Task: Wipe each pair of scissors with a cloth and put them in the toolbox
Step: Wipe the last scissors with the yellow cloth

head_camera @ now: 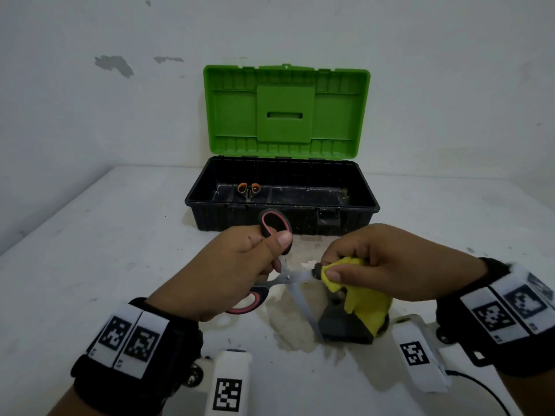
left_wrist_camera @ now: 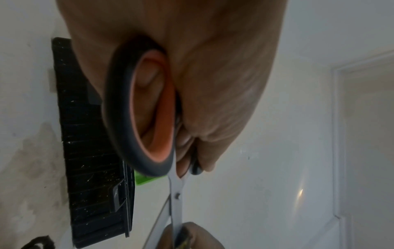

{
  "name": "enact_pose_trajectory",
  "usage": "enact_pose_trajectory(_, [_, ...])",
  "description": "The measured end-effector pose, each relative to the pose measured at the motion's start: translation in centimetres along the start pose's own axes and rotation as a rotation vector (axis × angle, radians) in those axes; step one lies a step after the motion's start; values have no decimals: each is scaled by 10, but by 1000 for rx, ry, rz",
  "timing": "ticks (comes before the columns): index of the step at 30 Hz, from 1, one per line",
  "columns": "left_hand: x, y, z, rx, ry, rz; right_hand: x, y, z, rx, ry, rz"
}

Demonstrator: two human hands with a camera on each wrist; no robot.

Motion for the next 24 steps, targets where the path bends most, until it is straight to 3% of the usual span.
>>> enact_pose_trajectory(8, [-3,3,1,-12,20,-24,-12,22,19,-68,7,-62])
enact_pose_trajectory(12, [6,-2,19,-280,287,192,-31,38,42,-165,114,-202])
enact_pose_trajectory(14, [14,-7,25,-385,404,231,-42,40,42,-114,216,-292])
enact_pose_trajectory(19, [20,-18,12,-482,629,228,-61,32,20,86,436,-452])
enact_pose_trajectory(21, [17,-23,4,-515,716,247,-57,30,18,45,468,-454])
enact_pose_trajectory(24, [13,-29,-6,-558,815,284,-34,24,16,-163,446,-349])
Point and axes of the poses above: each hand's wrist, its own y-axis away from the middle knuckle, its own z-axis out of the back of the hand, x = y × z, the point moved 1 cm from there along -y, towards the middle knuckle, and after that the axes turned 7 degrees about -y, right-handed, at the moved point
